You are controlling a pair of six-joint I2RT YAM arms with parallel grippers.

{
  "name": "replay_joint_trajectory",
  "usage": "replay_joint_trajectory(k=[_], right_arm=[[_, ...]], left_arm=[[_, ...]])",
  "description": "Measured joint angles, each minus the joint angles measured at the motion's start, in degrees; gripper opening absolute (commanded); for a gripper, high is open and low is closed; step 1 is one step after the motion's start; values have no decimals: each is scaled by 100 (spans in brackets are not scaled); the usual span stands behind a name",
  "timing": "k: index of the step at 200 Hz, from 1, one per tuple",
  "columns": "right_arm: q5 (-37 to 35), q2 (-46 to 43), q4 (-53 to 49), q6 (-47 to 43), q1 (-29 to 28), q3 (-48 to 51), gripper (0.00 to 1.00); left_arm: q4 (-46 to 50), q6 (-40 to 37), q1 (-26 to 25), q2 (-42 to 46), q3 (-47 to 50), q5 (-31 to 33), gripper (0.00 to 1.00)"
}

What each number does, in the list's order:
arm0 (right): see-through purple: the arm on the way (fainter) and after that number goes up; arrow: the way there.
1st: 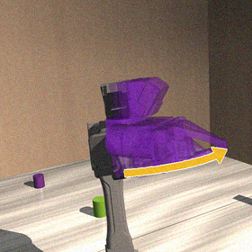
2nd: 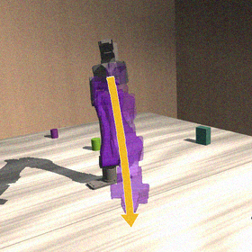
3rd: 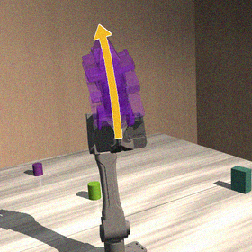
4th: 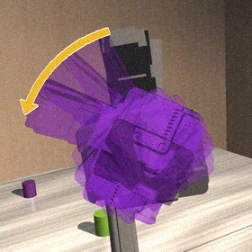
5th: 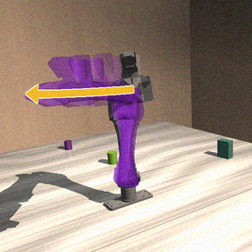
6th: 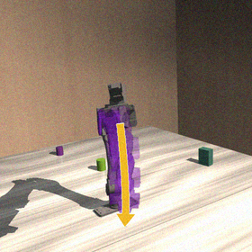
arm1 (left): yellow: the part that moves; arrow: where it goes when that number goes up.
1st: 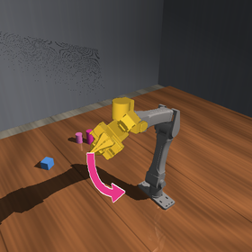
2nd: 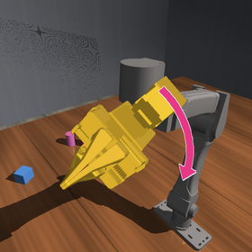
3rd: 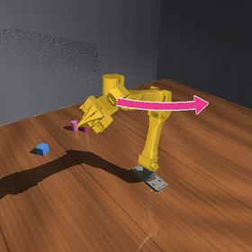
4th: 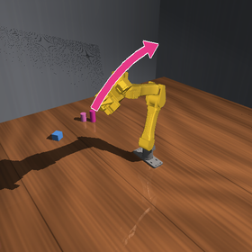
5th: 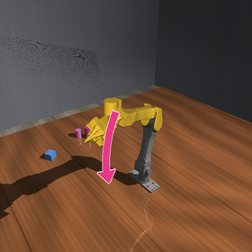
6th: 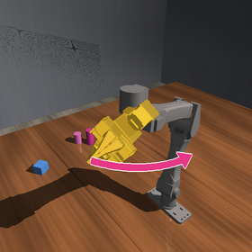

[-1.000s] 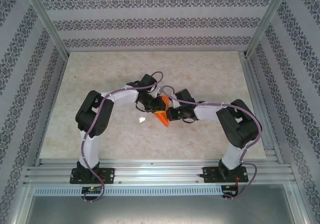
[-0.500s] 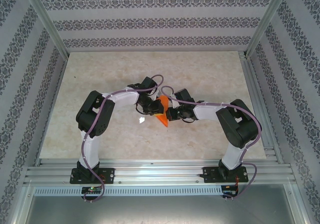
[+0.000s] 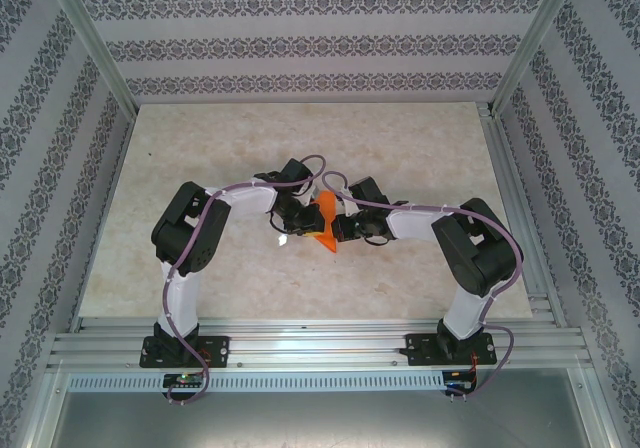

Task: Fold a paper plane with a square sheet of paper (fold left side to right side)
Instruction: Third fold the triangle at the center of the table.

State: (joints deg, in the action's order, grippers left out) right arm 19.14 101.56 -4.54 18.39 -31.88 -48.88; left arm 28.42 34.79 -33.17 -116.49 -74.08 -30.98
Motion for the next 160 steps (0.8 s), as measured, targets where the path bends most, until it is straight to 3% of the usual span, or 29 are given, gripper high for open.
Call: replay_joint_trajectory(k=[27, 40, 72, 86, 160], right_arm=[[74, -210, -286, 105, 11, 2, 18], [136, -492, -509, 153, 20, 4, 19], [426, -1307, -553, 422, 50, 162, 5], [610, -1458, -343, 708, 0, 372, 4], [837, -704, 271, 1676, -511, 686, 1]], left_arm=[[-162, 0, 0, 48, 142, -22, 16], [-219, -2, 0, 70, 188, -22, 16], [-286, 0, 0, 94, 232, -22, 16], [-289, 0, -2, 94, 232, -20, 16], [-286, -2, -2, 94, 232, -13, 15]])
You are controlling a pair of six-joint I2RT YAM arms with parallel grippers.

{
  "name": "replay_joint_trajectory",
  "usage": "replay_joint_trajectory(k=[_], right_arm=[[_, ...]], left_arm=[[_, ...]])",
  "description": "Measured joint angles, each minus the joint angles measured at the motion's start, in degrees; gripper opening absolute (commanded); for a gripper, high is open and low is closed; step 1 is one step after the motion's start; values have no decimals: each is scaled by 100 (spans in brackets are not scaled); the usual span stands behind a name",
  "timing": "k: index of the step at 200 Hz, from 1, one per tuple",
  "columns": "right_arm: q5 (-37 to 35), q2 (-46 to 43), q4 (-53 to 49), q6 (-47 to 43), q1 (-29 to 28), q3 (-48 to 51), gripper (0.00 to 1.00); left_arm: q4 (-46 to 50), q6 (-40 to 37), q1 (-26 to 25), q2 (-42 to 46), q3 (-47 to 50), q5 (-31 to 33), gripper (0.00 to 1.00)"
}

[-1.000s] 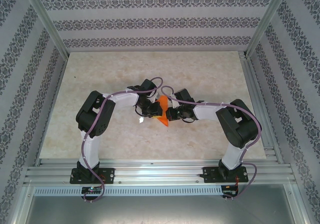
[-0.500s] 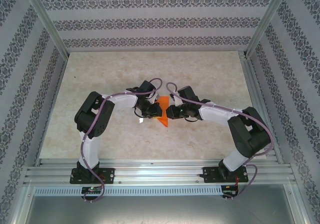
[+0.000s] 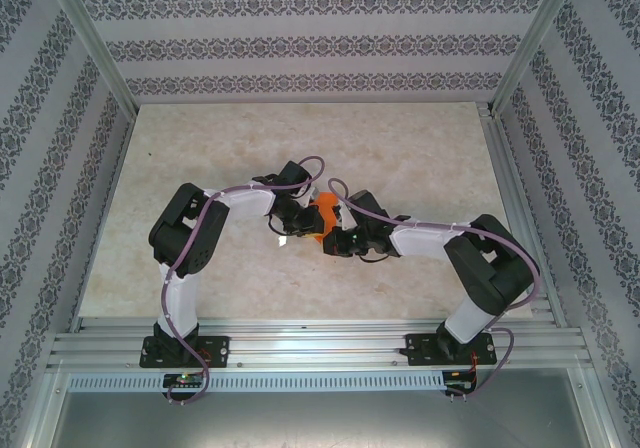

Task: Fold a paper plane with a square sheet of paper (fold left side to right side)
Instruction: Third fold the triangle at the center of the table.

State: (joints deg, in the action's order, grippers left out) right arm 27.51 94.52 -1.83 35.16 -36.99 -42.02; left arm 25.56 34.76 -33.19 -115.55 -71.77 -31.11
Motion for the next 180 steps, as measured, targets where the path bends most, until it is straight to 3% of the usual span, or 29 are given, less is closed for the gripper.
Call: replay_joint_trajectory(k=[110, 180], right_arm=[[-37, 136, -48, 87, 39, -39, 1], [76, 179, 503, 535, 74, 444, 0]], left_arm=[[42, -22, -22, 0, -28, 59, 15], [44, -24, -22, 0, -28, 61, 15]])
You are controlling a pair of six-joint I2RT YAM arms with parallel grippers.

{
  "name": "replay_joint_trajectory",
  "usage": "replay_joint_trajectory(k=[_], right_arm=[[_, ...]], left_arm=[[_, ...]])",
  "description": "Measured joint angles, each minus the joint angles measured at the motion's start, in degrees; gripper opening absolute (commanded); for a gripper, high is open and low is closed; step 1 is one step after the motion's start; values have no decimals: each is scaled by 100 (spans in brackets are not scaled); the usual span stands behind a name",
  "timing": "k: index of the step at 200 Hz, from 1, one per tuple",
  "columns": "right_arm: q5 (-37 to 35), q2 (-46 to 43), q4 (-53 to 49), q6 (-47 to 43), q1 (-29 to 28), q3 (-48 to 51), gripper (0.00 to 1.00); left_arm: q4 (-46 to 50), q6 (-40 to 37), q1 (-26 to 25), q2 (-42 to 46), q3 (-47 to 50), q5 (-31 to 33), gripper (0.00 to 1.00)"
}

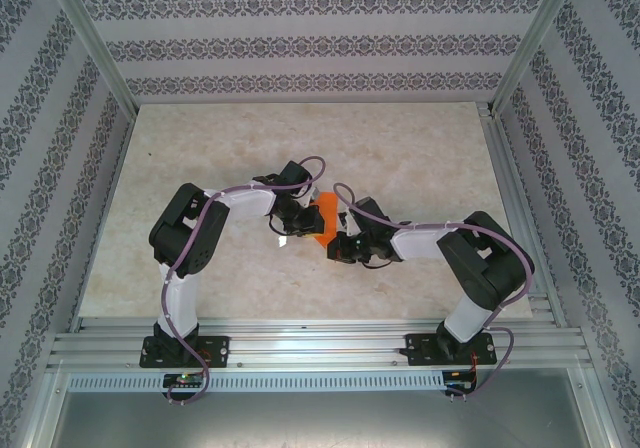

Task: Fold a paper plane with a square sheet of paper (fold left side to right side)
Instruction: Third fold the triangle at the center of the table.

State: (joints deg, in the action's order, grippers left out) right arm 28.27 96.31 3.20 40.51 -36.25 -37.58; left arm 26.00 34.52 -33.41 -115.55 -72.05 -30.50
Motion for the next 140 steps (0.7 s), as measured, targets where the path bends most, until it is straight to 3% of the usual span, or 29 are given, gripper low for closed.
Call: replay_joint_trajectory(k=[60, 95, 140], right_arm=[[0, -271, 896, 385, 0, 660, 1], [70, -846, 208, 391, 0, 750, 3], [76, -1115, -234, 339, 2, -17, 3]], left_arm=[[20, -17, -7, 0, -13, 20, 15], [42, -20, -15, 0, -28, 59, 15], [57, -37, -35, 0, -35, 96, 15]])
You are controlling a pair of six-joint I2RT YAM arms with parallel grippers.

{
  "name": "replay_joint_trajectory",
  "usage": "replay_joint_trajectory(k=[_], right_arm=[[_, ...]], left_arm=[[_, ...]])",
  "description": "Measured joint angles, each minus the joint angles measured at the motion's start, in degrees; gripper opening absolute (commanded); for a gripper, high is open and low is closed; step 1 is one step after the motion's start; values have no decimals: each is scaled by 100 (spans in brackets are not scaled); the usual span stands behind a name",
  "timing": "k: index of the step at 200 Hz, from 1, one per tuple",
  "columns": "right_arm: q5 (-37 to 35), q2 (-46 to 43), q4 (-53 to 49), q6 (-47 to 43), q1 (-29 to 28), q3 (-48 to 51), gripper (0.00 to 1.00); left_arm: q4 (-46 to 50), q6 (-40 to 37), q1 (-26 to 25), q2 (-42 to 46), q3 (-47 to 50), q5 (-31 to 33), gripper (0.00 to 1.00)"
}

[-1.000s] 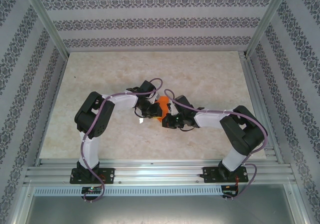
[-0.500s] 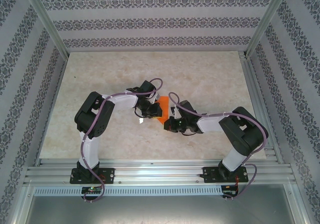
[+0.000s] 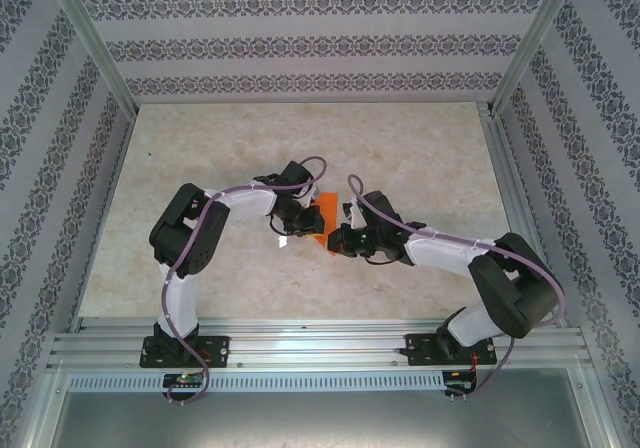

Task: Fold a paper plane with a square sheet of paper (fold left side to right side)
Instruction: Third fold the triangle at the center of the table.

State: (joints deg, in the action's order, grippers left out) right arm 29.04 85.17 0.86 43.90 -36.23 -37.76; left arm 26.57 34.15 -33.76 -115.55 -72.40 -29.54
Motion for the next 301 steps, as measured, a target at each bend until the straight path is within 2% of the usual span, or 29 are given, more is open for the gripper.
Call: replay_joint_trajectory(k=[64, 179, 250, 301], right_arm=[[-396, 890, 136, 787, -2, -184, 0], [-723, 1237, 452, 1480, -157, -186, 0], [-844, 1207, 424, 1451, -192, -151, 0], [-1060, 811, 48, 1204, -238, 92, 0]], left_arm=[[2, 0, -2, 0, -2, 7, 15], [22, -2, -7, 0, -22, 9, 15], [44, -9, -13, -2, -33, 9, 15], [74, -24, -83, -9, -42, 2, 15]])
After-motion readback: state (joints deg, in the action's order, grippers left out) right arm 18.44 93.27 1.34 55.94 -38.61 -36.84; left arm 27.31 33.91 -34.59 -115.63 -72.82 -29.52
